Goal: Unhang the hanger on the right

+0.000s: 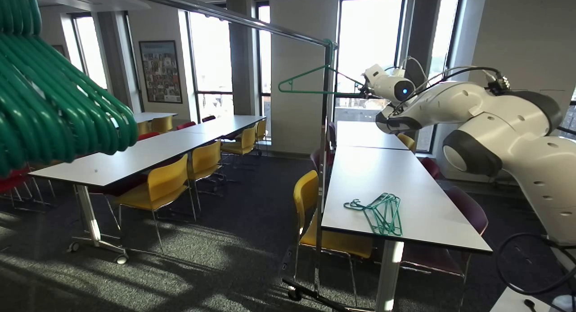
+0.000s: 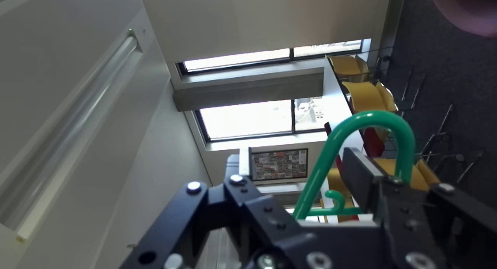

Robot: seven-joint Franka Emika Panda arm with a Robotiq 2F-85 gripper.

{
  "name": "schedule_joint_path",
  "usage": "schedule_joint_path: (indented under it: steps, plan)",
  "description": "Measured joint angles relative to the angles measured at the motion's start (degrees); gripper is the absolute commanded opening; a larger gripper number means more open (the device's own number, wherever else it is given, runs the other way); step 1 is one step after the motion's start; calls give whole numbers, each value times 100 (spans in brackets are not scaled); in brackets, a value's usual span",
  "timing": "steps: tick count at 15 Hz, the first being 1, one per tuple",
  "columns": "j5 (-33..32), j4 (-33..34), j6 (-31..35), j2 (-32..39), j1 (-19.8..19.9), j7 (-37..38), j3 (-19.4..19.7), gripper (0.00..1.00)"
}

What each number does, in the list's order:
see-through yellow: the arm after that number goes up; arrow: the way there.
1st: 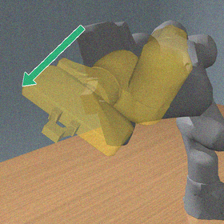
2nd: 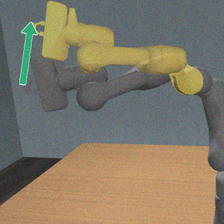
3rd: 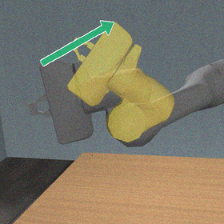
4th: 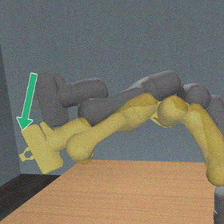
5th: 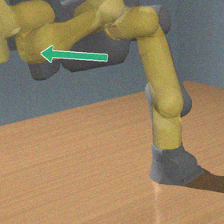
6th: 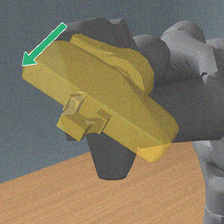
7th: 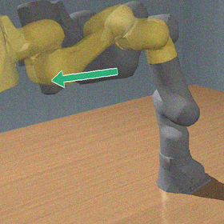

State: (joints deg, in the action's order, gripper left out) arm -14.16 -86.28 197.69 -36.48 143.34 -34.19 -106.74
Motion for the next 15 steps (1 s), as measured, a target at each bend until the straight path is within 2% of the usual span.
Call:
schedule_joint_path:
  steps: [1, 4, 7, 15]
  plan:
    - [0, 0, 0, 0, 8, 8, -6, 43]
    - [0, 1, 0, 0, 20, 22, -18, 19]
    - [0, 1, 0, 0, 28, 32, -20, 0]
    - [-14, -6, -117, 194, -26, 580, -203, 3]
